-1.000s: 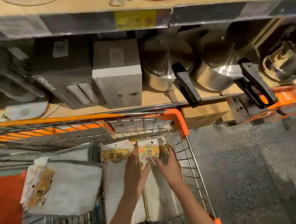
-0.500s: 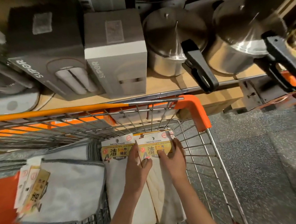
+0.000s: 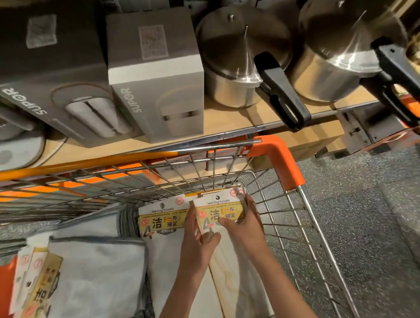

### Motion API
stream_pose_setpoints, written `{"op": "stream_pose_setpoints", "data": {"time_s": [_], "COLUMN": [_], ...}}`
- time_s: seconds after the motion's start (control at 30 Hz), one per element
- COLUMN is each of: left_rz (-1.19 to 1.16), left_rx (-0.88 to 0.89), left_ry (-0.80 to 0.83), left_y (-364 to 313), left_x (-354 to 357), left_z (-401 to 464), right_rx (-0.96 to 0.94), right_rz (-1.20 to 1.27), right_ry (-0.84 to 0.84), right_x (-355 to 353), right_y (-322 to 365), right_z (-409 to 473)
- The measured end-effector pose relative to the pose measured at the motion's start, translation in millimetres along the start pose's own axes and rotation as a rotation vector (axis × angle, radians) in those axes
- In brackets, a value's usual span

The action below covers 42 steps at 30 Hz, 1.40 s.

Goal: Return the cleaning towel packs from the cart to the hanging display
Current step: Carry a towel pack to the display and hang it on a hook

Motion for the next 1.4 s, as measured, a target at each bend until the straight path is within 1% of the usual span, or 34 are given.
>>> {"op": "stream_pose_setpoints", "data": {"time_s": [0.17,0.33,0.5,0.63,0.87,1.03,1.2,1.3,1.4], "left_rz": [0.014,0.003,0.041,0.042,0.024,0.026,0.018,0.009,-0.007], "left_rx": [-0.012,-0.043,-0.038,-0.041,-0.058,-0.057,-0.026,-0.016,-0.021], "left_ry": [0.004,0.009,0.006,-0.017,-0.031,-0.015,-0.001,0.012,0.014], "left_y": [2,7,14,18,24,25,24,25,24], "left_x": [4,2,5,8,12,12,12,14,14], "left_z": [2,7,5,6,8,6,4,2,1], "right_rx": [0.036,0.151,0.171,0.176,0.161,0.23,0.183,0.161,0.211], "right_rz": [0.091,0.116,0.122,0.191,0.231,0.245,0.299,0.274,0.248], "right_ry": [0.045,0.136,0.195,0.236,0.216,0.238,0.261,0.184,0.12], "right_x": [0,4,1,0,0,0,0,-2,-3], "right_y": [2,4,0,2,5,4,11,7,3], "right_z": [3,12,11,6,0,-2,0,0,0]}}
Point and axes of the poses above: each hand's wrist, its own z-axis towards the middle knuckle, its own x-axis out of the palm, y = z × x, the point moved 3 cm from there along z, towards the middle knuckle, and after that the axes turned 4 degrees about x, right-handed, at the moved point
